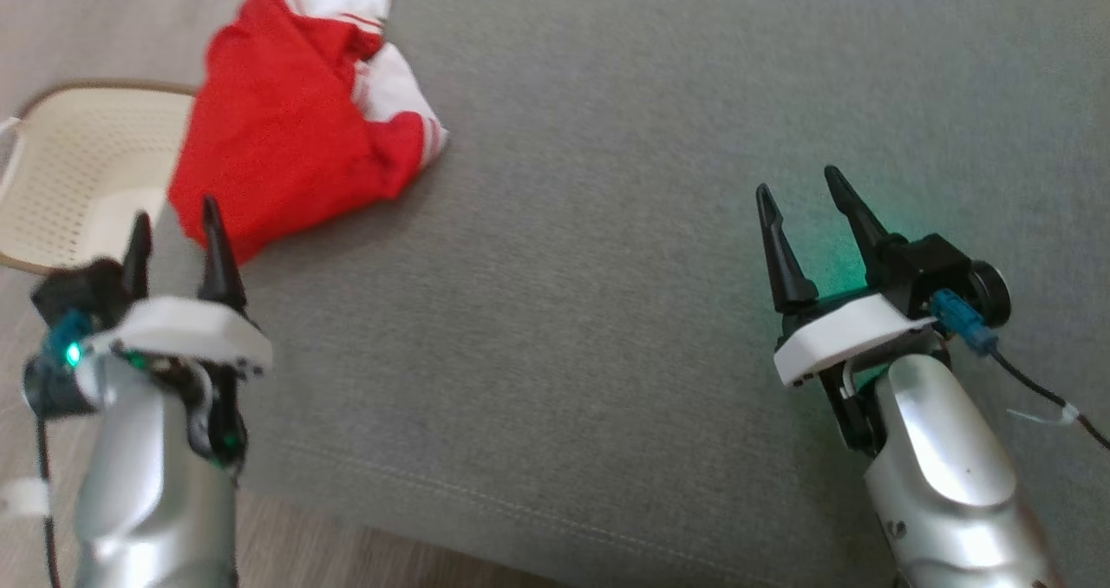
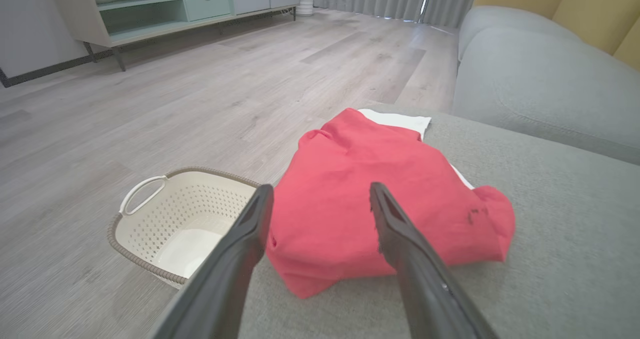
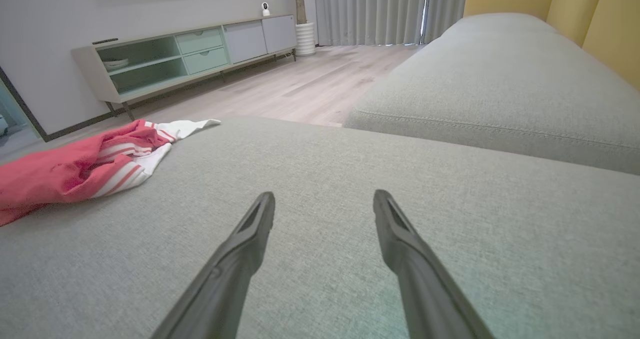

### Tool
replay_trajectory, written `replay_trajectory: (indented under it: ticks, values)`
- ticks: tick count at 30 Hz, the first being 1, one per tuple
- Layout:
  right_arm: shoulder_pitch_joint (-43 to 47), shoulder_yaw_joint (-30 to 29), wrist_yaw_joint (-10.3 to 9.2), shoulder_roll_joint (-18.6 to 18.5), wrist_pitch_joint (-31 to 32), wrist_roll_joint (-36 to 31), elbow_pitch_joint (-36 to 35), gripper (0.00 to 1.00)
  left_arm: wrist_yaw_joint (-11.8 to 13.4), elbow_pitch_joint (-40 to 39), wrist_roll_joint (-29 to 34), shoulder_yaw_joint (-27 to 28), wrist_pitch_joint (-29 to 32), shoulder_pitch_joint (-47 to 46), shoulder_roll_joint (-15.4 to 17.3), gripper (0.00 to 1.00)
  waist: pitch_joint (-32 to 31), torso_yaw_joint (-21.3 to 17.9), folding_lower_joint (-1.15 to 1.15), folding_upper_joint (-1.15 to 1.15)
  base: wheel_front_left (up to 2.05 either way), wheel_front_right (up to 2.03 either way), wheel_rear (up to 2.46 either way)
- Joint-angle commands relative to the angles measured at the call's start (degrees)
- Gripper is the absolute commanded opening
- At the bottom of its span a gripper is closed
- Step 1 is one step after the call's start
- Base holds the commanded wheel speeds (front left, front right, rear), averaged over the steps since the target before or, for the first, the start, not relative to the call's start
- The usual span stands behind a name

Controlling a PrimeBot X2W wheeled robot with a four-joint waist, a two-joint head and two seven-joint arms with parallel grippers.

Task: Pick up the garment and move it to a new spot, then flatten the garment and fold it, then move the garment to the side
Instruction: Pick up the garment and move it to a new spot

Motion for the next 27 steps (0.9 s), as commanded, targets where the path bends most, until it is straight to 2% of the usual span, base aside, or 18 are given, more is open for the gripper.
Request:
replay_trajectory:
  ticks: [1,5,10,14,15,16,17,21,27]
  values:
    - [-1.5,1.4,0.19,0.2,0.2,-0.4,-2.0,1.0,-0.2,-1.1,0.5,1.8,-0.3,-2.0,2.5,1.0,2.2,-2.1,0.0,0.0,0.0,0.0,0.0]
    - [-2.0,1.7,0.19,0.2,1.2,-1.0,-3.8,1.0,-0.9,3.8,1.0,2.5,-0.3,-6.4,4.4,1.0,4.7,-4.1,0.0,0.0,0.0,0.0,0.0]
    - [-2.0,1.3,0.19,0.2,2.2,-2.0,-5.7,1.0,-0.3,14.1,0.9,3.4,-0.3,-10.8,6.2,1.0,6.9,-6.2,0.0,0.0,0.0,0.0,0.0]
    - [-2.1,0.9,0.19,0.2,2.4,-1.9,-6.8,1.0,-0.7,22.3,0.6,3.4,-0.3,-14.0,8.1,1.0,7.9,-7.7,0.0,0.0,0.0,0.0,0.0]
    - [-2.0,0.9,0.19,0.2,2.3,-1.8,-7.0,1.0,-0.8,24.3,0.5,3.4,-0.3,-14.7,8.4,0.66,8.0,-7.9,0.0,0.0,0.0,0.0,0.0]
    - [-2.0,0.9,0.19,0.2,2.3,-1.8,-7.1,1.0,-0.7,26.0,0.6,3.3,-0.2,-15.4,8.8,0.05,8.1,-8.2,0.0,0.0,0.0,0.0,0.0]
    - [-2.0,0.8,0.19,0.2,2.3,-1.8,-7.2,1.0,-0.6,27.5,0.4,3.3,-0.2,-16.0,9.1,0.0,8.1,-8.4,0.0,0.0,0.0,0.0,0.0]
    - [-1.8,0.3,0.19,0.2,2.1,-1.4,-7.1,1.0,-1.0,30.4,0.0,3.3,-0.3,-18.1,10.1,0.0,7.6,-9.1,0.0,0.0,0.0,0.0,0.0]
    - [-1.6,-0.4,0.19,0.2,0.9,0.4,-5.7,1.0,-1.9,24.2,0.4,2.9,-0.3,-20.1,11.7,0.0,5.1,-10.2,0.0,0.0,0.0,0.0,0.0]
